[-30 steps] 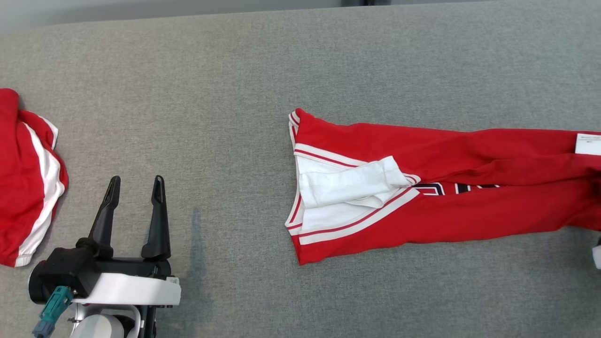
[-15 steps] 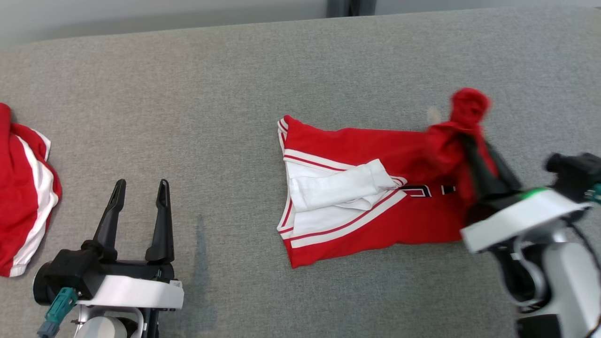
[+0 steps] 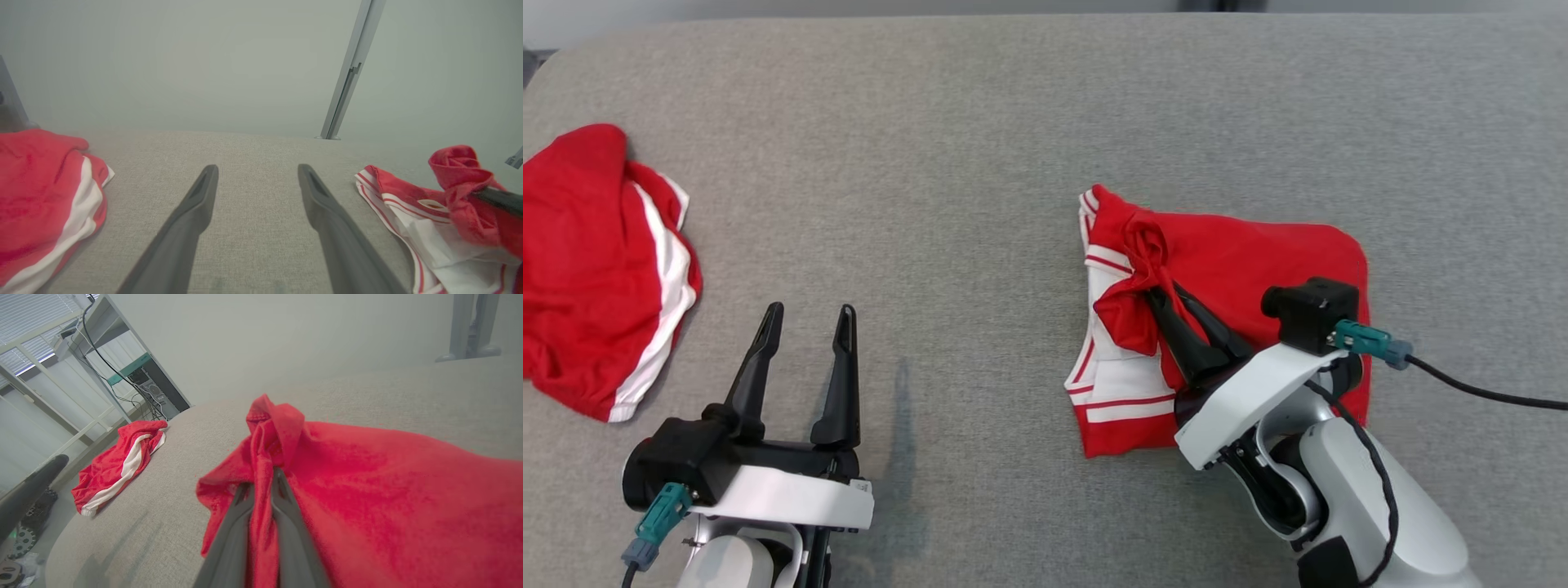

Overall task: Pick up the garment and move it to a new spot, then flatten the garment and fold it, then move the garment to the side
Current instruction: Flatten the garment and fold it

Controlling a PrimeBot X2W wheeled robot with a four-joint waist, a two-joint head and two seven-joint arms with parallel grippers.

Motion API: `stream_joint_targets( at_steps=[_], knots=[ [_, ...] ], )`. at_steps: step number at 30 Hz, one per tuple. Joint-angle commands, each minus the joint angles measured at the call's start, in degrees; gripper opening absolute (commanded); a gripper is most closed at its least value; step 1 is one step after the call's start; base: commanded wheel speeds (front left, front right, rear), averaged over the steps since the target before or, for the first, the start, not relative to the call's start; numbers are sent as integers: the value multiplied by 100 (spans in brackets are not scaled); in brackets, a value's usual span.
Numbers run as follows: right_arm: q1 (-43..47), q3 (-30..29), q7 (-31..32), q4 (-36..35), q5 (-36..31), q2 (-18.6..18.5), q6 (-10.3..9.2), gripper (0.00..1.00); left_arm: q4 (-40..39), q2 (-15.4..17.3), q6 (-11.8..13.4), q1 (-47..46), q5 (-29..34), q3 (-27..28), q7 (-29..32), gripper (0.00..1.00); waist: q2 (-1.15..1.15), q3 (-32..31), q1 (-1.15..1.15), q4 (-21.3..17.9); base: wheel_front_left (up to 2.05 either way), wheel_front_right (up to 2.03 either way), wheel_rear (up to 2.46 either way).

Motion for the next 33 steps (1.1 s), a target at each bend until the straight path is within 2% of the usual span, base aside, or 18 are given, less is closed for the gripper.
stream_joint_targets(
  at_steps=[1,4,5,6,7,13,17,20,25,29,30,33],
  knots=[
    [-111,40,-158,170,86,-8,0,0,18,-20,-50,-127,54,24,-16,100,0,55,0,96,0,0,0],
    [-268,209,-405,550,256,-1,0,0,60,-56,-94,-121,104,53,-16,100,0,80,0,136,0,0,0],
    [-319,302,-470,638,333,1,0,36,70,-66,-110,-128,118,64,-16,100,0,91,0,142,0,0,0],
    [-362,406,-533,706,448,1,0,91,82,-74,-106,-132,140,77,-16,100,0,101,0,142,0,0,0],
    [-414,517,-593,748,551,0,0,100,91,-85,-128,-140,159,90,-16,100,0,110,0,136,0,0,0],
    [-546,929,-1075,590,1298,0,0,100,136,-147,-192,-157,225,173,-16,100,0,111,0,13,0,0,0],
    [-406,751,-1329,207,1372,-223,0,100,142,-151,-189,-114,266,259,-17,100,0,50,0,-116,0,0,0],
    [-188,268,-1411,-153,1168,-506,0,100,126,-131,-159,-28,295,335,-17,100,0,-4,0,-227,0,0,0],
    [350,-939,-1443,-647,473,-908,0,100,96,-74,-87,51,285,456,-17,100,0,-83,0,-393,0,0,0],
    [831,-1805,-1437,-918,-118,-1051,0,100,49,-15,-30,119,251,525,20,100,0,-158,0,-479,0,0,0],
    [831,-1805,-1437,-918,-118,-1051,0,100,49,-15,-30,119,251,525,20,100,0,-158,0,-479,0,0,0],
    [1187,-2295,-1381,-1058,-536,-1091,0,100,-9,21,12,159,235,572,50,100,0,-233,0,-520,0,0,0]
  ],
)
